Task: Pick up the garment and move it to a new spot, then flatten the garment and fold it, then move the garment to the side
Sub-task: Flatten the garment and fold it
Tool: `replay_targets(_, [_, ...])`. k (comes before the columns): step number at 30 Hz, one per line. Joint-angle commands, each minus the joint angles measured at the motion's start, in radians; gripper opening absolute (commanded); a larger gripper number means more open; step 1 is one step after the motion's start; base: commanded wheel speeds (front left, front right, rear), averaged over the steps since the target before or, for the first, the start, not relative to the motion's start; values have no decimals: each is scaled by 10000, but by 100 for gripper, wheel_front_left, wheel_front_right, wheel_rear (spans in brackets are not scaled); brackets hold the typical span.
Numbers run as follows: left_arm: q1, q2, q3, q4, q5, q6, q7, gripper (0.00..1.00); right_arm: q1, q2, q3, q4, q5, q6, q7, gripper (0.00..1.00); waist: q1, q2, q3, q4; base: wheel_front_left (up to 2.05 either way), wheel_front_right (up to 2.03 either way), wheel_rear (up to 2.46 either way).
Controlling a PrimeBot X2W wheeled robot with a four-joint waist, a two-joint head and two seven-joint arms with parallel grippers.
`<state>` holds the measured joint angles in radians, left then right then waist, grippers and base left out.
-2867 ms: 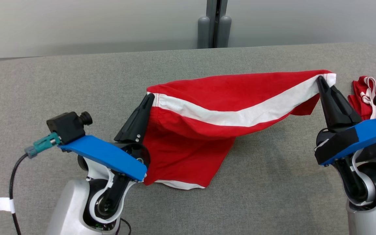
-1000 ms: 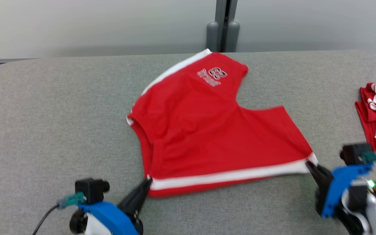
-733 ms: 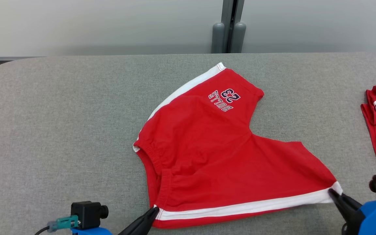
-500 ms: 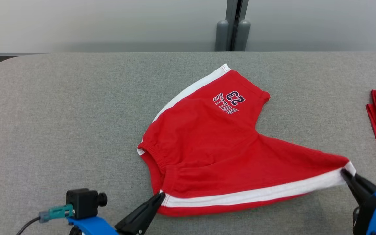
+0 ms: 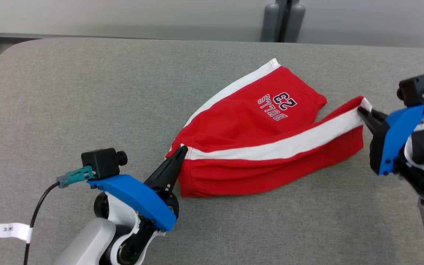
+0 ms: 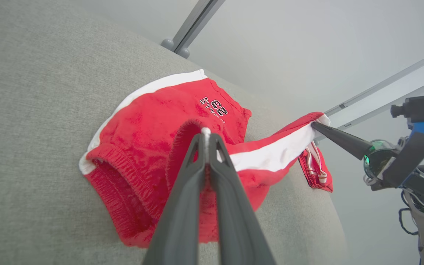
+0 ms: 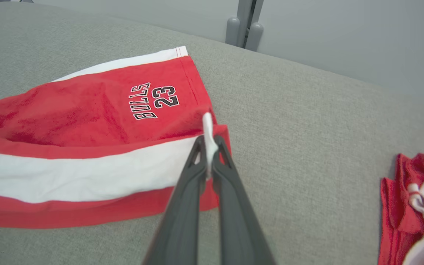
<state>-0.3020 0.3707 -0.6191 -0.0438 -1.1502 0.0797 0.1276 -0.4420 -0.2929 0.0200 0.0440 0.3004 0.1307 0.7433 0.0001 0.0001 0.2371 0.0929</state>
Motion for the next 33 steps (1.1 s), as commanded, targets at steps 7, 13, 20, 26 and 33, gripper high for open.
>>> replay_targets(7, [-1049,-1050,111,1579,292,59,-737,0,-2404,-292,614,2110,54,1,-801,0,-1,-1,928,834,0,0,0])
replay_targets(13, [-1688,-1770,223,2796,467,-94,-1482,0,-3886,-306,1014,3789,-109,1,-1644,0,-1,-1,1495,1310,0,0,0])
replay_targets(20, [-2197,-2377,318,3907,341,-546,-2004,0,-4948,-202,1299,5298,-112,1,-2652,0,-1,-1,1900,1612,0,0,0])
replay_targets(26, [-2540,-2718,465,4649,221,-769,-2450,0,-5478,-111,1615,6313,-131,1,-3284,0,-1,-1,2078,1764,0,0,0])
replay_targets(33, [-2761,-2975,345,5396,71,-892,-2634,13,-5768,-58,1684,7357,-68,1,-4001,41,-1,-1,2120,1899,0,0,0])
